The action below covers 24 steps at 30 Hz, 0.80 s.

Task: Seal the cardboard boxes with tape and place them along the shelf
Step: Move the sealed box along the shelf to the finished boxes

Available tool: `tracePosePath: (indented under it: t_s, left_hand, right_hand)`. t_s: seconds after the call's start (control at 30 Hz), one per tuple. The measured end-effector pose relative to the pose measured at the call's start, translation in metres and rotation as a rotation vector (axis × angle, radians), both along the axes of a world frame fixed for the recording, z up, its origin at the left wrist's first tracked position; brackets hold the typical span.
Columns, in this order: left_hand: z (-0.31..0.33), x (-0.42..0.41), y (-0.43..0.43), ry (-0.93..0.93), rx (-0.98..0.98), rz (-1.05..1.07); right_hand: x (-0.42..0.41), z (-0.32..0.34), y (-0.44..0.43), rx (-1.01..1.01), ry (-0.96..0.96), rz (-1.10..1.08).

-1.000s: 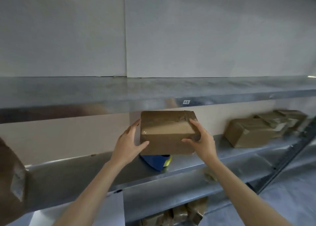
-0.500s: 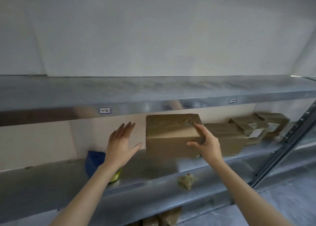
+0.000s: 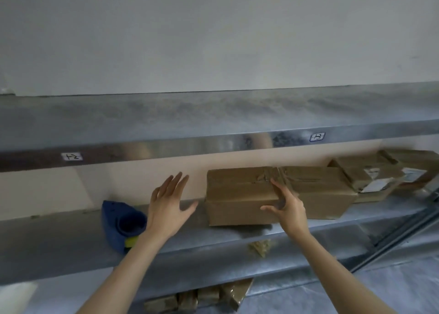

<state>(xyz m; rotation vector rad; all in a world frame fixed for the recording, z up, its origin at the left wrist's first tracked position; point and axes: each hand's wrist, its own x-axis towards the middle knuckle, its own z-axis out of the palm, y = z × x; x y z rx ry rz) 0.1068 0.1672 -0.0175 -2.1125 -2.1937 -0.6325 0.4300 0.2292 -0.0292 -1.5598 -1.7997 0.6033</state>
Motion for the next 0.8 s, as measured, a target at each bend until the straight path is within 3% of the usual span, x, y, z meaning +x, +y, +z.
tracePosePath:
  t_s: [0.4,0.8]
  left_hand:
    - [-0.003,0.009,0.018,0.042,-0.03,0.033]
    - [0.003,0.004,-0.016,0.087,-0.015,0.087]
  right_hand:
    - [0.011,-0.015,0.01,0.077,-0.282,-0.025]
    - [0.003,0.008,0.01,0.201,-0.349,-0.006]
